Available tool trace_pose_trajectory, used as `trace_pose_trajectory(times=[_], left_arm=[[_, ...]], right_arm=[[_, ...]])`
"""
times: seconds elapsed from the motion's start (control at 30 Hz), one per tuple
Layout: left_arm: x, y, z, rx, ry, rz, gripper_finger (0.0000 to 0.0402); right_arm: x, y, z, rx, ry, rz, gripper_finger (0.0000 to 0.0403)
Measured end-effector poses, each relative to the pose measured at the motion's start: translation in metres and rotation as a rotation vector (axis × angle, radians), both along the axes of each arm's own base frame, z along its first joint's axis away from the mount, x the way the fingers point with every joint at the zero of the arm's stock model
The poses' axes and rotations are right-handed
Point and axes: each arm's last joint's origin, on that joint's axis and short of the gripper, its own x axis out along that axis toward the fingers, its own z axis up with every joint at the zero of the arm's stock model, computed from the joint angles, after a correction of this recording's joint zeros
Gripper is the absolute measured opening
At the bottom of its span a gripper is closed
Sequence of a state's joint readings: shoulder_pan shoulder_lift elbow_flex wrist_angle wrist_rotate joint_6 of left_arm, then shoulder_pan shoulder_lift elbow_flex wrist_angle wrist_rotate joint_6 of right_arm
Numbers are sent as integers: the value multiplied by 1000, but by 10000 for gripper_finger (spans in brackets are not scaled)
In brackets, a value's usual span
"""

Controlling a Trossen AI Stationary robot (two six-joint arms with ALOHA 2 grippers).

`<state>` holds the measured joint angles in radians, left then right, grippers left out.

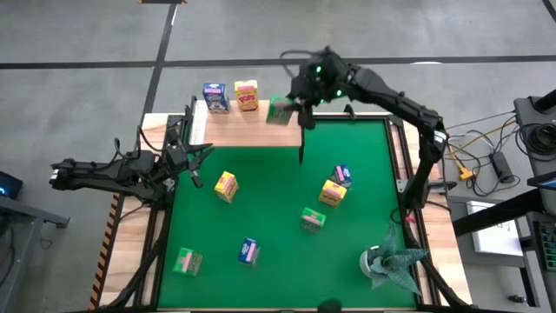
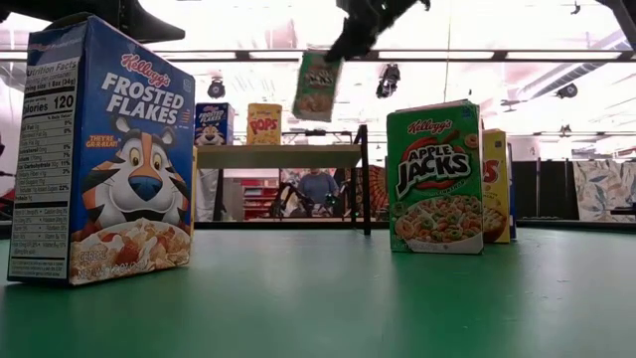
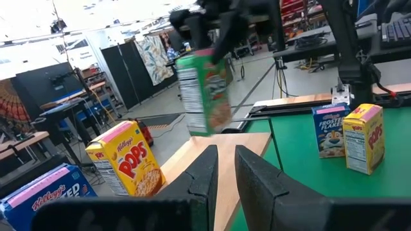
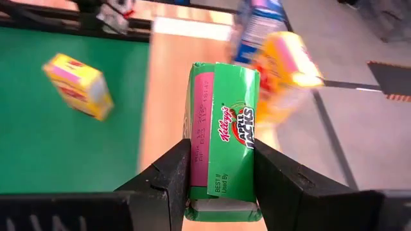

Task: Stack cereal on shelf
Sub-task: Put top right green cereal box on the shelf

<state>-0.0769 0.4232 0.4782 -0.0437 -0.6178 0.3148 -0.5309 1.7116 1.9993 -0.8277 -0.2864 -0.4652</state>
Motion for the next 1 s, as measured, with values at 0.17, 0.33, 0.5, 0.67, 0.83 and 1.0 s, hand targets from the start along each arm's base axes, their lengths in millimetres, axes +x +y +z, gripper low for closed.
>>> trace_pose_trajectory(times=[0.17, 0.33, 0.5, 0.67, 0.83, 1.0], left_arm=[[0, 0, 2, 26, -2, 1, 37], [0, 0, 6, 62, -25, 4, 37], [0, 0, 8, 97, -26, 7, 37], [-1, 0, 8, 107, -20, 7, 37], [-1, 0, 8, 109, -19, 7, 37], [0, 0, 8, 117, -13, 8, 37]], right_arm=[[-15, -34, 3, -15, -62, -38, 139], [-23, -43, 15, -56, -109, -62, 139], [-20, -45, 29, -104, -151, -52, 139], [-12, -52, 34, -131, -132, -35, 139], [-12, -63, 33, -125, -80, -40, 139], [-9, -75, 12, -75, 9, -17, 139]])
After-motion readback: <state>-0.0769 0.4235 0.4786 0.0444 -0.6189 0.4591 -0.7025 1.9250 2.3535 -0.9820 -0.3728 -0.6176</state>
